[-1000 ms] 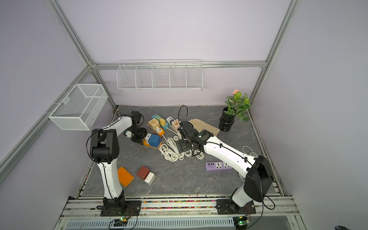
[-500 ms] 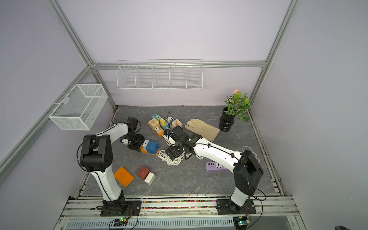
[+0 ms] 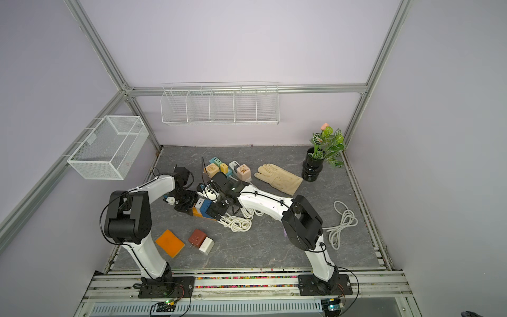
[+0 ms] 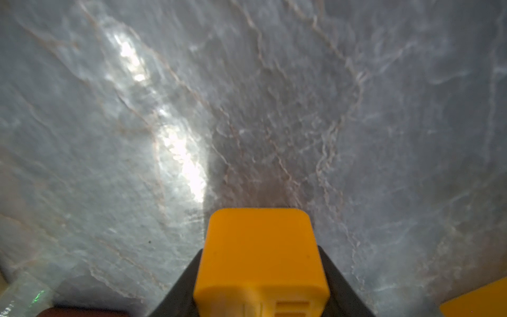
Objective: Pull the plug off the socket
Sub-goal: Move the socket to the center of the board, then remove the plug from the socket.
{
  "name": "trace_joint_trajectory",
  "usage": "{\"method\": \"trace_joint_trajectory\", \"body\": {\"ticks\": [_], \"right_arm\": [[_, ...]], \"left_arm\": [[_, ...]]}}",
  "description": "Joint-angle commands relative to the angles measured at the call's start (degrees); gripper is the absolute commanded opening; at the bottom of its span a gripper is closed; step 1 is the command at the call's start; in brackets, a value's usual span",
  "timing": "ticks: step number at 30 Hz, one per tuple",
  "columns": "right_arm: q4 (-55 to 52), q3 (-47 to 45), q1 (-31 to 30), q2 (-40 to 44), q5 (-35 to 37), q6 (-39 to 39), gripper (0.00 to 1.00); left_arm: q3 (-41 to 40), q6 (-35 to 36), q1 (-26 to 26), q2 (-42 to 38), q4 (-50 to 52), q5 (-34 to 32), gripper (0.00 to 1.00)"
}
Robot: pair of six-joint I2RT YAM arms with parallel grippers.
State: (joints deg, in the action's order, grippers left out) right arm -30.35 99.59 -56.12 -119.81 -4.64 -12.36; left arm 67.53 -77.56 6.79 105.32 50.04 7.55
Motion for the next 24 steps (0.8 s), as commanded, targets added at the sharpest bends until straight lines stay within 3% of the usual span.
{"method": "trace_joint_trajectory", "body": {"ticks": [1, 3, 13, 24], "right_arm": [[-3.2, 2.6, 0.0, -2.2, -4.5, -2.5, 0.98], [-4.4, 4.3, 0.0, -3.8, -6.0, -2.2, 1.0], [-8.2, 10.6, -0.2, -9.3, -5.2, -0.6, 0.86], [-11.6, 14.3, -1.2, -12.0, -5.1, -0.9, 0.48]], "left_arm": [[-1.6, -0.6, 0.9, -0.2, 0.6, 1.0, 0.0], [-1.6, -0.7, 1.0, -0.1, 0.6, 1.0, 0.0], [-1.5, -0.8, 1.2, -0.2, -0.2, 1.3, 0.0], [-1.4, -0.8, 1.3, -0.2, -0.5, 1.4, 0.0]]}}
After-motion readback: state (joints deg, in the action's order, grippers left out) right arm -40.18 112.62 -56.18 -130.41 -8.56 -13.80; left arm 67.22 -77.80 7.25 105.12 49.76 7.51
